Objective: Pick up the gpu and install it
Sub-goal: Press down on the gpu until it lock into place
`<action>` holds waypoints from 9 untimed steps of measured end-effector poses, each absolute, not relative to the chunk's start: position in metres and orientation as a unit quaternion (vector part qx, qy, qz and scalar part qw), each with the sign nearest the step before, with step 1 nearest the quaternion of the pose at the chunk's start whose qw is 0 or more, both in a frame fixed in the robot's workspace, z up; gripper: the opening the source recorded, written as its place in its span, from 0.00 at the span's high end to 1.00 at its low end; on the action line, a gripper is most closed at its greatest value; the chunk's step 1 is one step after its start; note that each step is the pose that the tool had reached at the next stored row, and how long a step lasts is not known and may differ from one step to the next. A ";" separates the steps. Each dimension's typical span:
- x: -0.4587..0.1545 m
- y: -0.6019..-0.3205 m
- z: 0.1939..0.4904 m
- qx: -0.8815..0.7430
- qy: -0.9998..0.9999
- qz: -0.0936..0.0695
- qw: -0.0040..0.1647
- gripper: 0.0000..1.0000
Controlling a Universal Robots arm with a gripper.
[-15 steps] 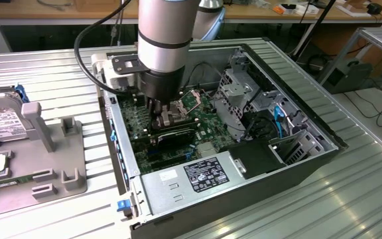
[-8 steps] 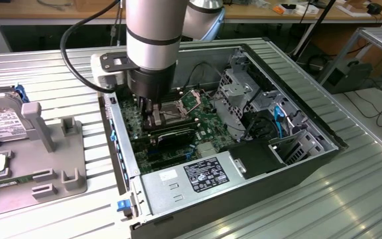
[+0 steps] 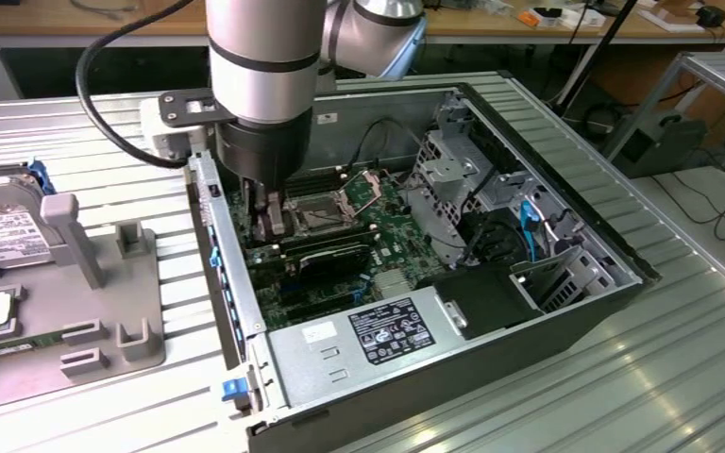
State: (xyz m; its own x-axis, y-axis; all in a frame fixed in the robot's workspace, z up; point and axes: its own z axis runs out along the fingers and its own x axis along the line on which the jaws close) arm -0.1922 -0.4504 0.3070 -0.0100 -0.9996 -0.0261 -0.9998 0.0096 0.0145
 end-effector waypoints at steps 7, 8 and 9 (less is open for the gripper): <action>-0.198 -0.457 0.310 -0.703 0.711 0.015 0.005 0.90; -0.200 -0.458 0.310 -0.704 0.711 0.015 0.005 0.90; -0.202 -0.458 0.311 -0.704 0.710 0.015 0.005 0.90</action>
State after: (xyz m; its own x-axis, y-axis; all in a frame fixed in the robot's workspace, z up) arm -0.2023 -0.4576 0.3105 -0.0100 -0.9996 -0.0272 -0.9999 0.0096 0.0143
